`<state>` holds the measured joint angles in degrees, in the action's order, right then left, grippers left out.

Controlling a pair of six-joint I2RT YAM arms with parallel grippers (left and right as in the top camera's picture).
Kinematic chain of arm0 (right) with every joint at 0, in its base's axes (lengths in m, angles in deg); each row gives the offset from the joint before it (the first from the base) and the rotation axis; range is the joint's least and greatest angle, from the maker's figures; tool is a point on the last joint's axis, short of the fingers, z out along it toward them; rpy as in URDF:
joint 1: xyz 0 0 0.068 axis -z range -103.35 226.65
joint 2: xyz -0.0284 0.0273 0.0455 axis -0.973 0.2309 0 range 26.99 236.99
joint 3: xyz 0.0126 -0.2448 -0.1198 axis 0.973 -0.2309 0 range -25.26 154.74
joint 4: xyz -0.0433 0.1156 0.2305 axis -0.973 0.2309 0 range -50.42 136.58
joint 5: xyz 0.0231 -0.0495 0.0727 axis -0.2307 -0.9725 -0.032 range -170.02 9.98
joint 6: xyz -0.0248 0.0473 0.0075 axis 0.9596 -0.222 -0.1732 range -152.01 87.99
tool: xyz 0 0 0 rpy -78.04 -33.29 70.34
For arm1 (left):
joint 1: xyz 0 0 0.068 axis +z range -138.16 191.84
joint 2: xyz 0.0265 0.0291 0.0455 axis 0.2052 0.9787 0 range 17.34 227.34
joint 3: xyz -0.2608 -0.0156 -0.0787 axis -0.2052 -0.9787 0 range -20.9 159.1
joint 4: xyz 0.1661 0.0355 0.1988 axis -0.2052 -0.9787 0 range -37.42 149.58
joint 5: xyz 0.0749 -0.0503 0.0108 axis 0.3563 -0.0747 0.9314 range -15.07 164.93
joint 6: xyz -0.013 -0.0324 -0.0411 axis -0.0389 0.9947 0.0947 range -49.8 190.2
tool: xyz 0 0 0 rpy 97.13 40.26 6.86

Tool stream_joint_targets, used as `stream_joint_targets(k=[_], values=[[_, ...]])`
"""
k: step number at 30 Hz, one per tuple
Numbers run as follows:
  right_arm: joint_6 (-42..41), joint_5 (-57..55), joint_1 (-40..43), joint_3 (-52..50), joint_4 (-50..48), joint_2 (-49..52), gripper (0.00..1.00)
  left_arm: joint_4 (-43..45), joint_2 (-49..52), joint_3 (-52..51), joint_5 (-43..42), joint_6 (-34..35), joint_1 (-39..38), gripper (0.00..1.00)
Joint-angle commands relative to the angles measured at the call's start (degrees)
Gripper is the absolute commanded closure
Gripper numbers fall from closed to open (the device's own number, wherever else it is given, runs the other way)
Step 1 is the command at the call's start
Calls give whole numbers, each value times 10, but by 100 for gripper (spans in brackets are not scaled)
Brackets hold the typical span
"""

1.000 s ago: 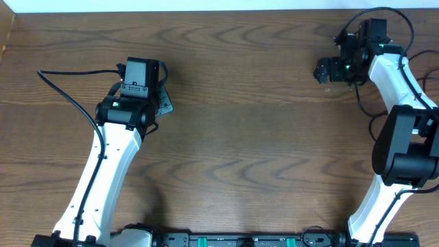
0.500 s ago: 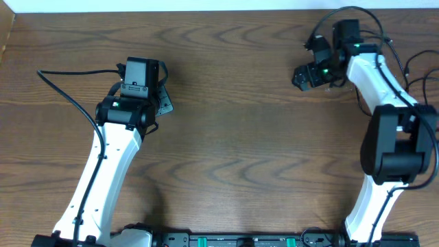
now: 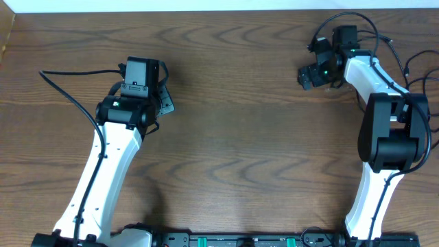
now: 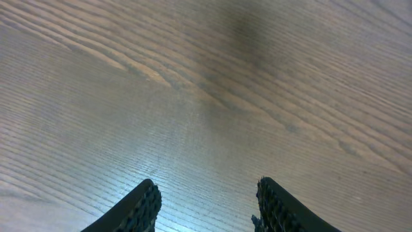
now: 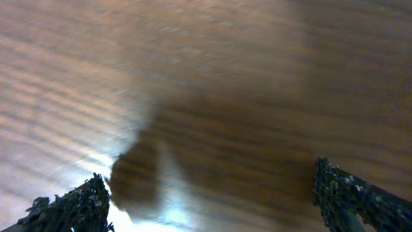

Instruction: Untangle cables

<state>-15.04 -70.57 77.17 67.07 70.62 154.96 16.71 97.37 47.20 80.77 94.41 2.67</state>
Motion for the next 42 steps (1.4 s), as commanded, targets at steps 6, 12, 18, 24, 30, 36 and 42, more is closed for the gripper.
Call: stream_joint_targets(k=[6, 12, 18, 24, 30, 36, 42], values=[[-37, -45, 54, 2, -19, 42, 1, 1, 13, 4, -5, 3, 1, 51], [-36, -66, 105, 2, -22, 42, 1, 1, 13, 4, -5, 3, 1, 51], [-38, -65, 179, 2, -1, 42, 1, 1, 13, 4, -5, 3, 1, 50], [-41, -42, 224, 2, 36, 42, 1, 3, 13, 4, -5, 3, 1, 50], [-44, 11, 222, 2, 48, 35, 1, 11, 13, 4, -5, 3, 1, 51], [-63, 12, 207, 2, 59, -13, 1, 11, 13, 4, -5, 3, 1, 51], [-84, 12, 191, 2, 66, -107, 1, 11, 13, 4, -5, 3, 1, 50]])
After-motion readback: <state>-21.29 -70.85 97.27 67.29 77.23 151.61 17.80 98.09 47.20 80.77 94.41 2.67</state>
